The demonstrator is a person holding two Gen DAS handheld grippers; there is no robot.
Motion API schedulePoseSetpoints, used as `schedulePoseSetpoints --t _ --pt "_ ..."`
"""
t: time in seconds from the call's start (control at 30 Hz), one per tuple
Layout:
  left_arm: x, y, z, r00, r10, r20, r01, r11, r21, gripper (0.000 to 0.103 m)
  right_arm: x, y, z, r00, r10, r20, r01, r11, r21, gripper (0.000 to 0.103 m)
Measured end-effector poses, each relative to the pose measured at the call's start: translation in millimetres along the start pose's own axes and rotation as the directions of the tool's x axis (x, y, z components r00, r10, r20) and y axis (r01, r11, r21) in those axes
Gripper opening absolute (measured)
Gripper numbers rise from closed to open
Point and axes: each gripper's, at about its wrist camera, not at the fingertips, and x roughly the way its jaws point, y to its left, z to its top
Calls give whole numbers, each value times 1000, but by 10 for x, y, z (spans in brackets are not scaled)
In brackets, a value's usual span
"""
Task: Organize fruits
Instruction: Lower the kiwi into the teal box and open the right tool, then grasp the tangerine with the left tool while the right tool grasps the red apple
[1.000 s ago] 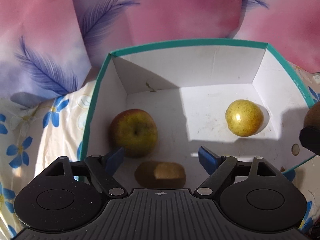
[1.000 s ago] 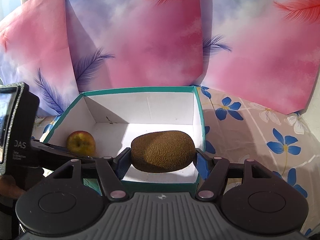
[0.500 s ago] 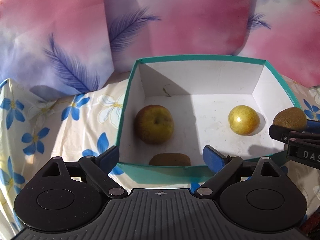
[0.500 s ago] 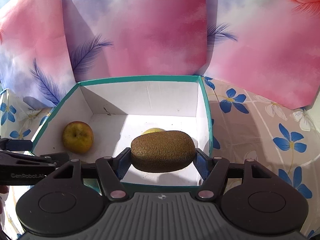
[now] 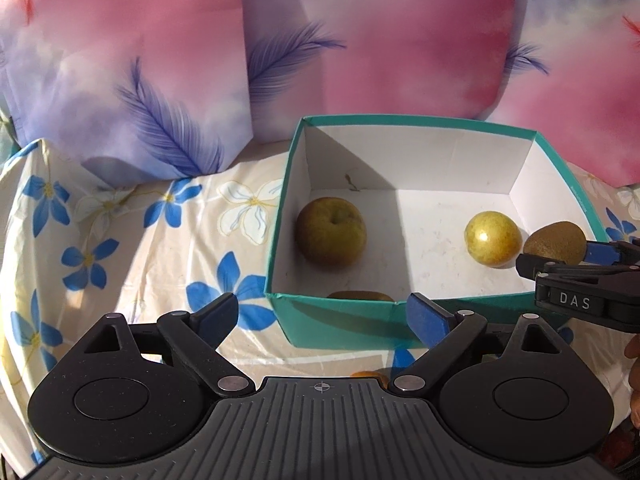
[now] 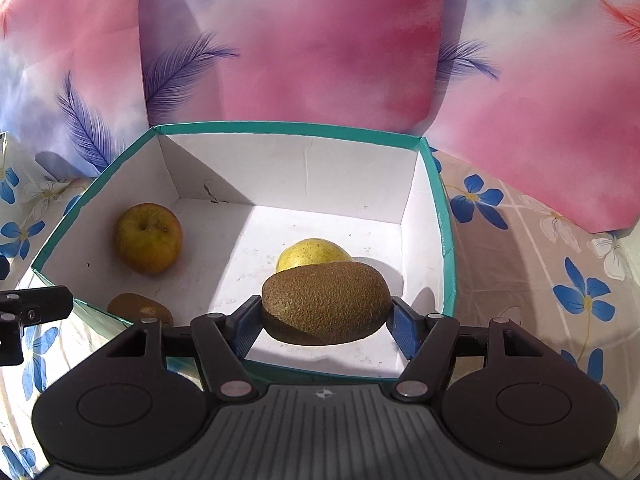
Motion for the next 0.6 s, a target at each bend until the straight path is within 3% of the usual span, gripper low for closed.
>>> schedulePoseSetpoints --t 0.37,0.6 --pt "20 91 -149 999 19 -37 -19 1000 -10 95 -110 -33 -14 999 -6 32 6 1000 8 72" --pt "179 163 -407 995 9 -101 -7 1000 17 95 -567 46 -152 986 -44 158 47 999 -15 84"
